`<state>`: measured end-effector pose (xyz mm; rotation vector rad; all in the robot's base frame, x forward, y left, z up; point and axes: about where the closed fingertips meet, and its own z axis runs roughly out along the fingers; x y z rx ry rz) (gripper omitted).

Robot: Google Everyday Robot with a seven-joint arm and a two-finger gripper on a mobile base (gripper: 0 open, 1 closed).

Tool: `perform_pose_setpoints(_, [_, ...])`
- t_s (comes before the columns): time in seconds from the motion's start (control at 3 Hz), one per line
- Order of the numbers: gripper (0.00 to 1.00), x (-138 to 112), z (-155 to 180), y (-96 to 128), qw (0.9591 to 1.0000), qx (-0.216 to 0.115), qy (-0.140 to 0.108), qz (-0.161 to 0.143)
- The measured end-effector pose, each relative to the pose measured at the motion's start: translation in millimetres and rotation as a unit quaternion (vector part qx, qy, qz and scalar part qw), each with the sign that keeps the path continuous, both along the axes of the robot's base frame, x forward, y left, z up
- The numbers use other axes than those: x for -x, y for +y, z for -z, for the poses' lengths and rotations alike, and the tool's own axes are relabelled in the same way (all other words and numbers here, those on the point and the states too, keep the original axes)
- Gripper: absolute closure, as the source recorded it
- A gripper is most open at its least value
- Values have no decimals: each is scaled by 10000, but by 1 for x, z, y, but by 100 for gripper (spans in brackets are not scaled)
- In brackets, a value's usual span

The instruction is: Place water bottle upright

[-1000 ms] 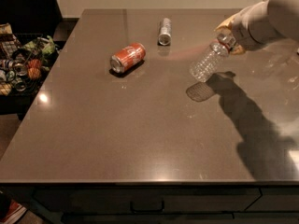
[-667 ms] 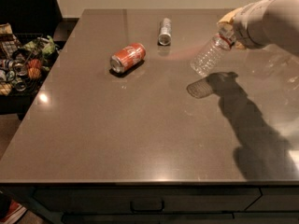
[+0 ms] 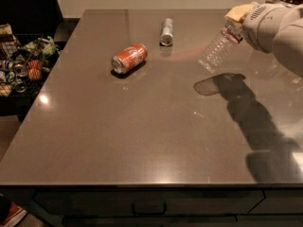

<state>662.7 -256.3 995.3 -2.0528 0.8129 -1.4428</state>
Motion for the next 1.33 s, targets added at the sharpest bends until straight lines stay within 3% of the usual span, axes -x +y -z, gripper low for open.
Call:
perform_pose_setpoints(0.33, [100, 0, -1, 8, 9981, 445, -210, -367])
perform_pose_setpoints(0.67, [100, 1, -2, 10, 9959, 723, -251, -480])
perform_pose_setpoints(1.0, [100, 0, -3, 11, 9958, 714, -270, -498])
perform_pose_setpoints(1.33, [100, -4, -7, 22, 9944, 615, -495, -706])
